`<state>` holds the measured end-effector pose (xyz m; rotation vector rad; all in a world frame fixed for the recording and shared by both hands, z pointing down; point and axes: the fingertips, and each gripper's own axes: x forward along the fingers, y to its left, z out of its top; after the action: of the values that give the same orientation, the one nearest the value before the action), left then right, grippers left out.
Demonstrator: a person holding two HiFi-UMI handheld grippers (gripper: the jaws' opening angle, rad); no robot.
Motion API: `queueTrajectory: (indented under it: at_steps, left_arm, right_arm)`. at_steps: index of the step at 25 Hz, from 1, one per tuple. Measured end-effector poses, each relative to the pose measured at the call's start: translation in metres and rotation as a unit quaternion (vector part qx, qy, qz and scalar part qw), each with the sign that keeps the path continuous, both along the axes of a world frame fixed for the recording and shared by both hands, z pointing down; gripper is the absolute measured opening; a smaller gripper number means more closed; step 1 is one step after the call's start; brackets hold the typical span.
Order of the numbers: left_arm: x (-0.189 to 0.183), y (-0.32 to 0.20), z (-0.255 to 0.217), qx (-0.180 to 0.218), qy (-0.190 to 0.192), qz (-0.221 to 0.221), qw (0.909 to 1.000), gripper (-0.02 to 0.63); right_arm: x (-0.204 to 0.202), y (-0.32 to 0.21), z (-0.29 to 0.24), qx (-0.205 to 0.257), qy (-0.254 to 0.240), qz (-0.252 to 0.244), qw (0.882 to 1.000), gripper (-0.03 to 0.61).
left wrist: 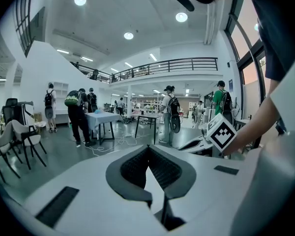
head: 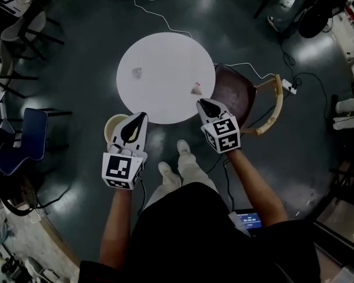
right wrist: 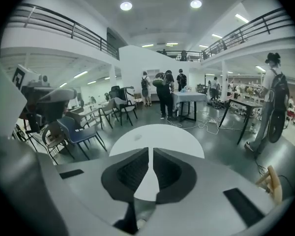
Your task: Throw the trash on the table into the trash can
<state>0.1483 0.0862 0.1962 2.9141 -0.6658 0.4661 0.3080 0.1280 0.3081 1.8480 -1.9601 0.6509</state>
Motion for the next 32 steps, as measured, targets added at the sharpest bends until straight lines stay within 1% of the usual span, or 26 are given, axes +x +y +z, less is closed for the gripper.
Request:
queueTrajectory:
  at_steps: [3,7,10,11,13,16,20,24,26,29,32]
  left_arm:
    - [0.007,-0.005,0.016,-0.014,-0.011,-0.009,0.9998,0.015]
    - [0.013,-0.015,0.039,-0.025,-0.029,-0.022,0.9990,0.015]
    - [0.019,-0.019,0.049,-0.045,-0.030,-0.034,0.9980,0.015]
    - [0.021,-0.021,0.051,-0.050,-0.027,-0.039,0.9976,0.015]
    - [0.026,-0.026,0.058,-0.055,-0.027,-0.051,0.9968,0.015]
    - [0.026,-0.028,0.071,-0.055,-0.038,-0.058,0.9961,0.015]
    - [0.029,-0.027,0.082,-0.069,-0.047,-0.067,0.9943,0.015]
    - [0.026,-0.027,0.098,-0.077,-0.054,-0.076,0.9927,0.015]
    - [0.026,-0.026,0.101,-0.075,-0.057,-0.079,0.9924,0.015]
    - [0.026,-0.021,0.103,-0.061,-0.063,-0.079,0.9931,0.015]
    - [0.029,-0.019,0.104,-0.068,-0.058,-0.083,0.9926,0.015]
  right_arm:
    - [0.016,-0.010,0.032,-0.024,0.009,-0.003,1.000,0.020]
    - [0.040,-0.028,0.075,-0.053,0.016,0.006,0.998,0.021]
    - [0.057,-0.037,0.107,-0.079,0.025,0.014,0.996,0.023]
    - [0.062,-0.040,0.117,-0.087,0.024,0.014,0.996,0.032]
    - [0.069,-0.046,0.137,-0.104,0.016,0.012,0.994,0.098]
    - [0.075,-0.055,0.161,-0.120,0.013,0.006,0.993,0.115]
    - [0.077,-0.063,0.192,-0.143,0.014,-0.006,0.990,0.173]
    - [0.078,-0.068,0.212,-0.155,0.007,-0.007,0.988,0.218]
    - [0.078,-0.070,0.218,-0.154,0.003,-0.005,0.988,0.219]
    - [0.080,-0.072,0.222,-0.152,-0.001,-0.001,0.988,0.219]
    - [0.081,-0.073,0.226,-0.152,-0.009,0.001,0.988,0.219]
